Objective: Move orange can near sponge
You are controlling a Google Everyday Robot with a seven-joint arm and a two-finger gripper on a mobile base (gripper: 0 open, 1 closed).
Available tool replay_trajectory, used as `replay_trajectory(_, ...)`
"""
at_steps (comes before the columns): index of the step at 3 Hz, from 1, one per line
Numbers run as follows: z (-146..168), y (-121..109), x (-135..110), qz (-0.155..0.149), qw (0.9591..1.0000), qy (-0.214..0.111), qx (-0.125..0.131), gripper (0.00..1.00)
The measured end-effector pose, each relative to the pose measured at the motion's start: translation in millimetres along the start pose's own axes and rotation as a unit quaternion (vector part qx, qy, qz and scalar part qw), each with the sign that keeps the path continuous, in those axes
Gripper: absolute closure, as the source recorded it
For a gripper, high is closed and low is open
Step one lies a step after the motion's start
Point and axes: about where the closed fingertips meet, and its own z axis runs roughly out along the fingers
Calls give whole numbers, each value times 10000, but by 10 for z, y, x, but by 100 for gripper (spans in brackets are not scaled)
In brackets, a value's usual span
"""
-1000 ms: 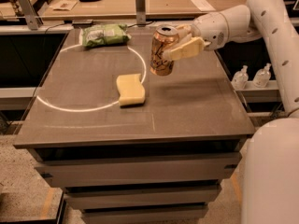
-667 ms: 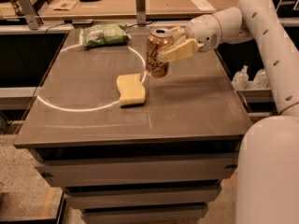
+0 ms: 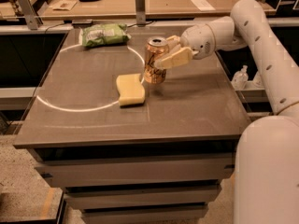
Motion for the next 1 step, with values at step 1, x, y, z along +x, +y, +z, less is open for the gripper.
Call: replay_trajectory(1, -1, -21, 103, 98, 9994, 262, 202, 81)
